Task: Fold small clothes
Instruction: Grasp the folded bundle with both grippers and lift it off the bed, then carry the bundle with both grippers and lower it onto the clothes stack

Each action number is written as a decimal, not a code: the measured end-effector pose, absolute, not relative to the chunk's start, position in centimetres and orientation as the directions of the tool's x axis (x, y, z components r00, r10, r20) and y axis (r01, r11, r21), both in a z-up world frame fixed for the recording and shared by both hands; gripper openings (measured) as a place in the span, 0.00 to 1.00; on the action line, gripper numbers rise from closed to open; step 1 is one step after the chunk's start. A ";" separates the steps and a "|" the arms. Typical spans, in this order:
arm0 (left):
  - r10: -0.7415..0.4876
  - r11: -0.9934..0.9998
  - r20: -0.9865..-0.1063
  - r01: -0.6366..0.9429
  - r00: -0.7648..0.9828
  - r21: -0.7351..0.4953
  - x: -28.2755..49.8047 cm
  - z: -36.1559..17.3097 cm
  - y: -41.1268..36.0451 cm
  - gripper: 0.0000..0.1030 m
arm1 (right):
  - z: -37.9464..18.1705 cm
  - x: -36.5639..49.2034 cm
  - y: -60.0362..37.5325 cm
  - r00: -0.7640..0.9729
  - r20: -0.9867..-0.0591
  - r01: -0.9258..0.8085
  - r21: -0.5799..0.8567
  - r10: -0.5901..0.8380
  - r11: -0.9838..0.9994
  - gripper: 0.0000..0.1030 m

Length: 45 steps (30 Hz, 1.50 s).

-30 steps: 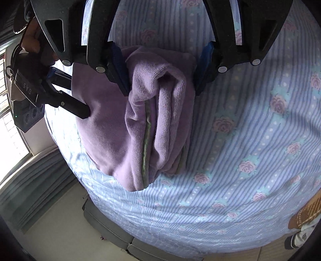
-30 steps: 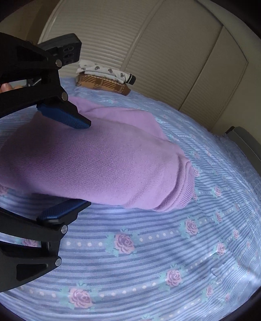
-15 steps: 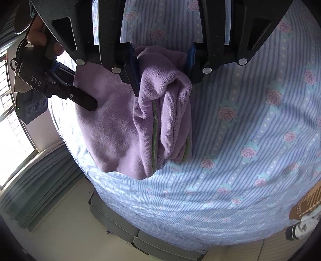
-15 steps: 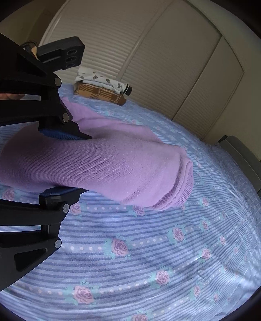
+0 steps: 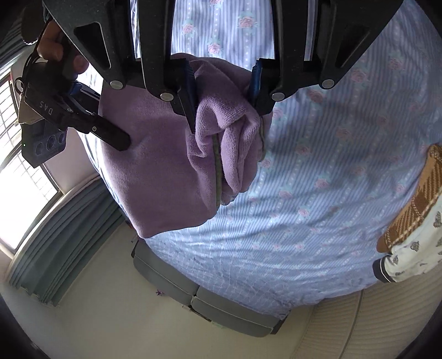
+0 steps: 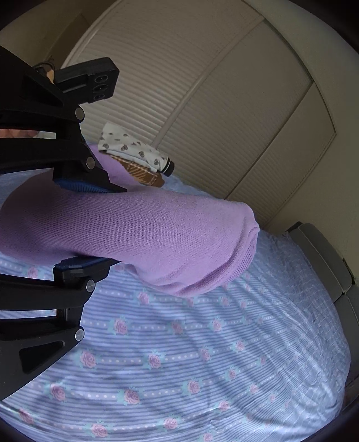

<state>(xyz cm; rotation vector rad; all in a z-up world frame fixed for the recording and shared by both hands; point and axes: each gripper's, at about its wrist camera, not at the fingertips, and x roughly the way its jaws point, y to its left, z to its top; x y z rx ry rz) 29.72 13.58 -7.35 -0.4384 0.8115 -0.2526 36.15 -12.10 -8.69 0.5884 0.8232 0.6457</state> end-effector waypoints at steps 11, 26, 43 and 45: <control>-0.268 0.892 -0.578 -0.028 0.771 -0.450 27.4 0.2 26.4 0.30 | -1.8 37.6 0.8 0.452 -0.393 -0.434 0.687 0.801 0.582 0.37; 0.019 0.918 -0.566 -0.238 0.824 -0.316 27.7 5.1 47.8 0.30 | -0.1 44.0 25.0 0.292 -0.256 -0.510 0.773 0.921 0.377 0.37; 0.026 0.894 -0.667 -0.317 0.744 -0.318 30.2 -8.6 51.0 0.45 | -12.4 45.3 28.8 0.359 -0.569 -0.399 0.623 0.740 0.672 0.83; 0.038 0.898 -0.657 -0.314 0.753 -0.309 30.0 -8.2 50.8 0.47 | -11.2 44.5 28.7 0.403 -0.590 -0.432 0.551 0.699 0.714 0.83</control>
